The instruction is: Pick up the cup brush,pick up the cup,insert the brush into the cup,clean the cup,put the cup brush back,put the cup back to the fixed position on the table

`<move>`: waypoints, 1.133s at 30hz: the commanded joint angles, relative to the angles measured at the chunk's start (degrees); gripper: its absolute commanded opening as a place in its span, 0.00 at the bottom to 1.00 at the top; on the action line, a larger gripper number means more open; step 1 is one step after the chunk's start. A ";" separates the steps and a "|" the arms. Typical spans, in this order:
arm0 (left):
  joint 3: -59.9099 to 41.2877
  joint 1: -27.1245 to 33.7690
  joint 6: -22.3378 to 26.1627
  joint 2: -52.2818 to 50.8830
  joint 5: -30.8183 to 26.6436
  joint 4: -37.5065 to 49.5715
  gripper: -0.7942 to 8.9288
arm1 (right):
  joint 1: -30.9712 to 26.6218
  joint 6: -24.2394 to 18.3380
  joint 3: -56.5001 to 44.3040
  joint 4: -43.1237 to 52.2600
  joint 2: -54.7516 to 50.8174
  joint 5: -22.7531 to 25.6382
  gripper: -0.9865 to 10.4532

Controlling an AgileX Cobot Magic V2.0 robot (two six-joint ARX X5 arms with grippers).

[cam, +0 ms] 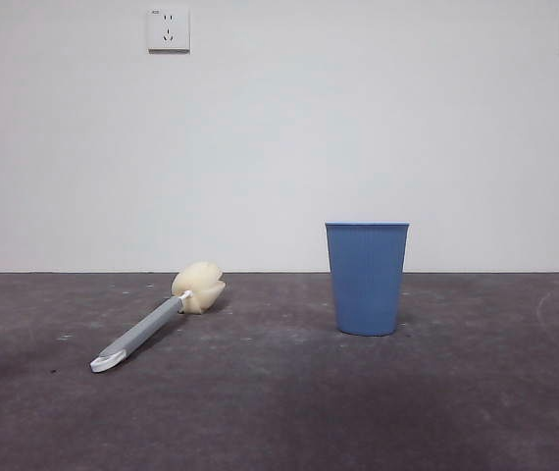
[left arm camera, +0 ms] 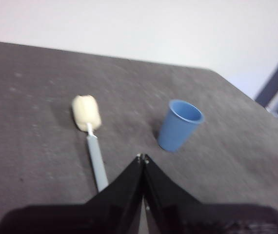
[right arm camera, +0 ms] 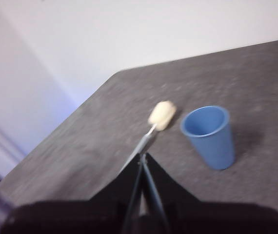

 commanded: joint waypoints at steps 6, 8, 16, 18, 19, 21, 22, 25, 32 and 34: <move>8.90 0.09 8.72 4.22 4.48 -14.78 0.07 | 2.25 -13.40 10.73 -19.34 4.68 -0.35 0.08; 10.29 0.09 10.51 4.74 4.50 -17.88 0.07 | 2.71 -15.82 12.22 -23.78 5.40 -0.24 0.08; 11.56 0.09 12.63 4.83 4.31 -20.96 0.09 | 4.22 -17.44 12.90 -29.05 5.97 0.22 0.11; 11.56 0.09 12.57 4.83 4.11 -20.96 0.20 | 4.22 -17.40 12.90 -29.05 6.01 0.26 0.22; 11.56 0.09 12.55 4.83 4.11 -20.96 0.32 | 4.22 -17.40 12.90 -29.03 6.12 0.28 0.32; 11.56 0.09 12.39 4.83 4.11 -20.94 0.57 | 4.22 -17.14 12.90 -29.03 6.32 0.96 0.52; 11.56 0.09 12.31 4.83 4.11 -20.92 0.64 | 4.24 -16.63 12.90 -29.05 6.36 1.81 0.60; 11.56 0.09 12.31 4.85 4.11 -20.90 0.64 | 4.44 -16.09 12.90 -29.07 6.38 2.97 0.63; 11.56 0.09 12.11 8.55 4.04 -20.31 0.64 | 4.94 -15.85 12.90 -29.07 6.38 2.99 0.63; 11.56 0.09 12.11 10.99 4.07 -19.41 0.64 | 4.94 -15.67 12.90 -29.05 6.38 3.02 0.63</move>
